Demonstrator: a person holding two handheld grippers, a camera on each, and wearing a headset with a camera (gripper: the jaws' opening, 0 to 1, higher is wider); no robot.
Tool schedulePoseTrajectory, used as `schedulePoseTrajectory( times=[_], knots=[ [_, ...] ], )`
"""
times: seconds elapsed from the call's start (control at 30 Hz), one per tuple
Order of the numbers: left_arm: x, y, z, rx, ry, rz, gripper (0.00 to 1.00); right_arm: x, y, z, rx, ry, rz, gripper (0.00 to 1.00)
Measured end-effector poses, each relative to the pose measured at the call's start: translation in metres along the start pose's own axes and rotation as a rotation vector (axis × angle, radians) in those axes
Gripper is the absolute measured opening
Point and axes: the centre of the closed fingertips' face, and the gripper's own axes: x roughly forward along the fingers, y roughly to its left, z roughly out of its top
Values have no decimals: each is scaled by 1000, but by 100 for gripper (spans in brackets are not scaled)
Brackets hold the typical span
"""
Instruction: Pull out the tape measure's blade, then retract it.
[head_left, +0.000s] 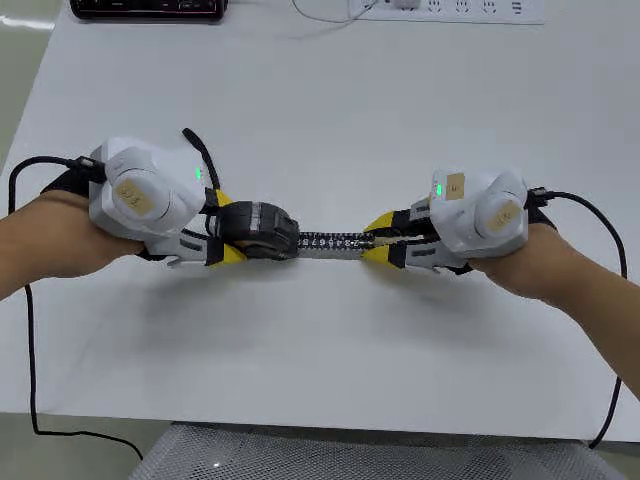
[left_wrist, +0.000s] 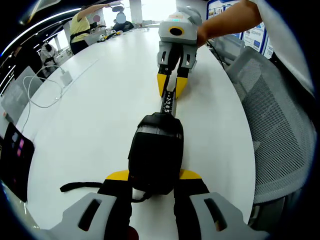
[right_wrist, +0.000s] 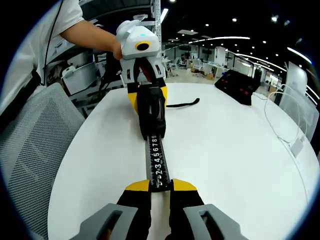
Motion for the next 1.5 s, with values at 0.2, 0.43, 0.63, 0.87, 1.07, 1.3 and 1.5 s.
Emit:
schedulePoseTrajectory(
  times=[0.2,0.43,0.63,0.87,1.07,1.3,1.5],
  knots=[
    [0,0,0,1,0,0,27,-4,0,-4,2,11,-5,9],
    [0,0,1,3,1,-1,27,-10,0,-10,9,29,-12,9],
    [0,-1,0,5,1,-3,27,-14,-1,-14,14,37,-18,8],
    [0,-1,1,4,0,-3,27,-21,-1,-18,16,51,-24,8],
    [0,-1,1,3,-1,-3,27,-26,0,-21,19,61,-30,8],
    [0,-1,1,3,-1,-4,27,-33,1,-24,21,67,-35,8],
    [0,0,1,3,-1,-4,27,-38,1,-26,22,71,-39,8]
  ],
)
